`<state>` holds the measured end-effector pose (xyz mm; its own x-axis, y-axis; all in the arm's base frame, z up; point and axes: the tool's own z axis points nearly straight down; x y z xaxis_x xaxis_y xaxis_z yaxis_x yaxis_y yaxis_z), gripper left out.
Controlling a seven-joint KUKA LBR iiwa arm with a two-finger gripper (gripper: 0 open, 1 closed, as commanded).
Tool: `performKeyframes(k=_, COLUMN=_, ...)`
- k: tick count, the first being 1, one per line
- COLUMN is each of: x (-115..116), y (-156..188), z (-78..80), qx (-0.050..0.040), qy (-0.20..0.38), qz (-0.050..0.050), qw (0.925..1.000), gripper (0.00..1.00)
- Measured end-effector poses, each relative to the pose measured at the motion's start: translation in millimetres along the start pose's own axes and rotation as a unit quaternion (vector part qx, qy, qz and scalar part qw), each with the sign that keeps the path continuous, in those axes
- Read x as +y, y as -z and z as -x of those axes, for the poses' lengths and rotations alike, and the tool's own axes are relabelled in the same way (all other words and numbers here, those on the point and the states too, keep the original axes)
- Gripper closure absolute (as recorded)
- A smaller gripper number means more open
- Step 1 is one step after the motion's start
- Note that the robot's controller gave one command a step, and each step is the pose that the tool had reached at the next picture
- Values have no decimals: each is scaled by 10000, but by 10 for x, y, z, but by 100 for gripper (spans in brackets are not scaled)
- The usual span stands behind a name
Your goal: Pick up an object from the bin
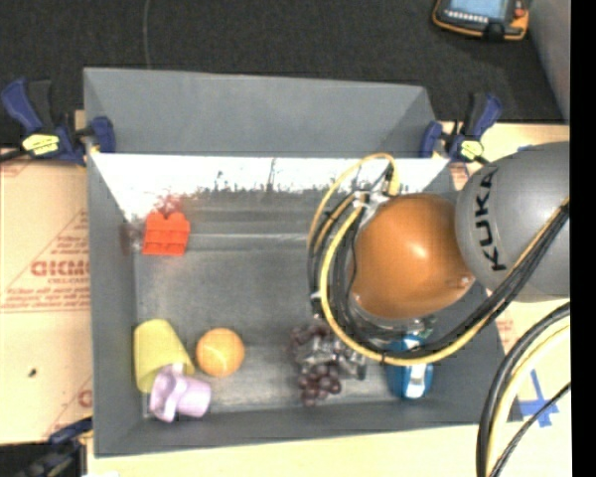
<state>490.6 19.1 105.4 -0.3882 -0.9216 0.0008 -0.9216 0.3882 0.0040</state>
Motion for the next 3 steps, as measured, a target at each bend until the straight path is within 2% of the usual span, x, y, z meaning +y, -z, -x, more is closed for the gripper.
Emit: performKeyframes(k=3, x=-4, y=628, z=3, qx=-11, qy=-26, qz=-1, qw=10000, gripper=100)
